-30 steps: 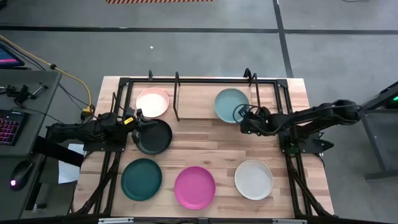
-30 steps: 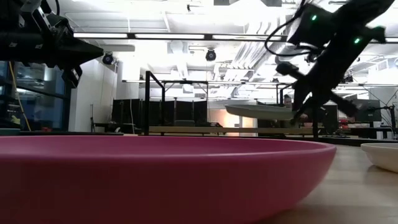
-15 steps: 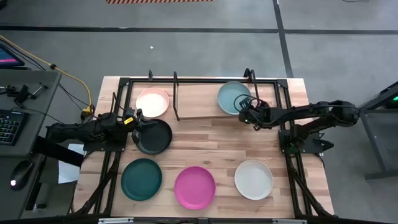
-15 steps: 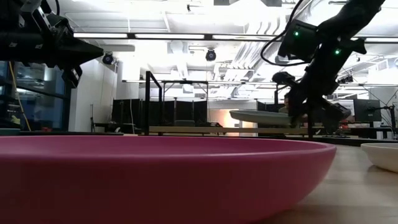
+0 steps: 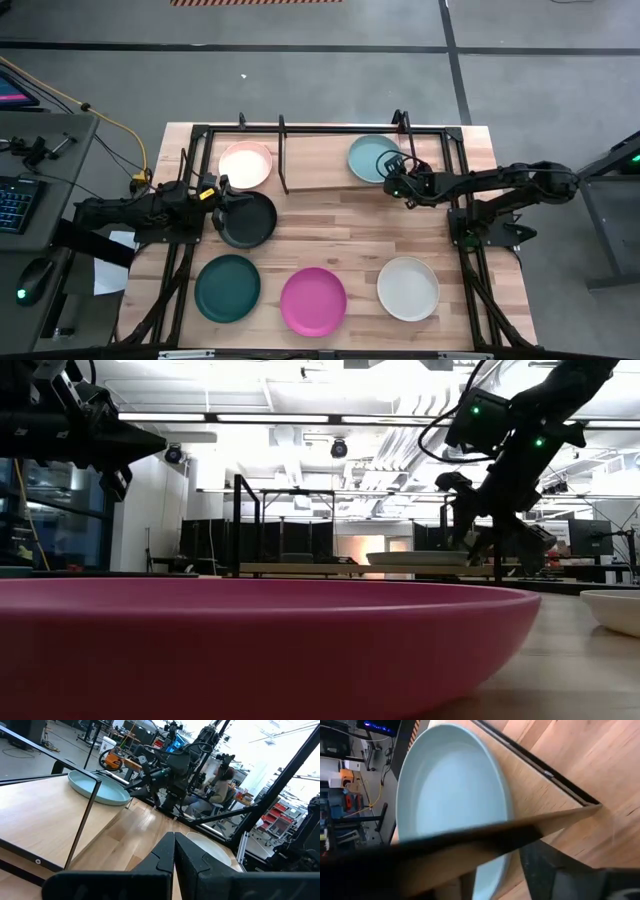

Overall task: Place and stack plates onto a shelf
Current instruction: Put the black plate beside the light blue plate on the shelf

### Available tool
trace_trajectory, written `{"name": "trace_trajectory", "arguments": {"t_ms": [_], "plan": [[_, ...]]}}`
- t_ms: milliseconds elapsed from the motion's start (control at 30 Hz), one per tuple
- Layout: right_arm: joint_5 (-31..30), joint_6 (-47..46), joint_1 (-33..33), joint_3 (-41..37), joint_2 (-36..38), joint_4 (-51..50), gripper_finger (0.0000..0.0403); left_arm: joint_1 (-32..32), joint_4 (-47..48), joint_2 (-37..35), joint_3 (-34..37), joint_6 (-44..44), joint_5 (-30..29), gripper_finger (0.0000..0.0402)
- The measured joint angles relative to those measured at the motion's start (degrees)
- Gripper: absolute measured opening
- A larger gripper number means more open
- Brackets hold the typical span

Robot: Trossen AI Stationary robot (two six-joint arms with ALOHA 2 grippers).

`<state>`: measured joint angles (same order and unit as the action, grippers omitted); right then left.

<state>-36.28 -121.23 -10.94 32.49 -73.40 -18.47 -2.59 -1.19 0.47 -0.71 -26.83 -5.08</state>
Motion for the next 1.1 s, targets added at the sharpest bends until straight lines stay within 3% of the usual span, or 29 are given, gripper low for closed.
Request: {"name": "trace_trajectory", "arguments": {"t_ms": [67,233,400,600,733,900,1100], "plan": [[1.26,3.96,0.61,0.00,1.46,-0.09,0.0157,0.02,0.00,0.00,0.00,0.00,-0.02,0.0001],[7.21,24.71,4.60,0.00,9.37,-4.70,0.0182,0.00,0.00,-0.02,0.00,-0.01,-0.02,0.0001],[19.78,45.27,11.77,0.02,17.48,-5.63,0.0184,0.01,0.00,0.00,0.00,0.00,-0.01,0.0001],[25.40,48.99,20.15,0.02,22.10,-3.20,0.0184,0.02,0.00,0.00,0.00,0.00,-0.05,0.0001],[25.37,54.03,23.98,0.02,22.29,6.51,0.0184,0.01,-1.50,0.00,0.01,-0.33,-1.35,0.0001],[22.09,58.60,25.00,0.02,22.29,13.60,0.0184,0.00,-10.78,0.00,0.02,-7.47,-3.12,0.0001],[20.88,58.73,24.71,0.02,22.29,15.41,0.0184,0.03,-18.73,1.57,-0.88,-18.97,-8.06,0.0007]]}}
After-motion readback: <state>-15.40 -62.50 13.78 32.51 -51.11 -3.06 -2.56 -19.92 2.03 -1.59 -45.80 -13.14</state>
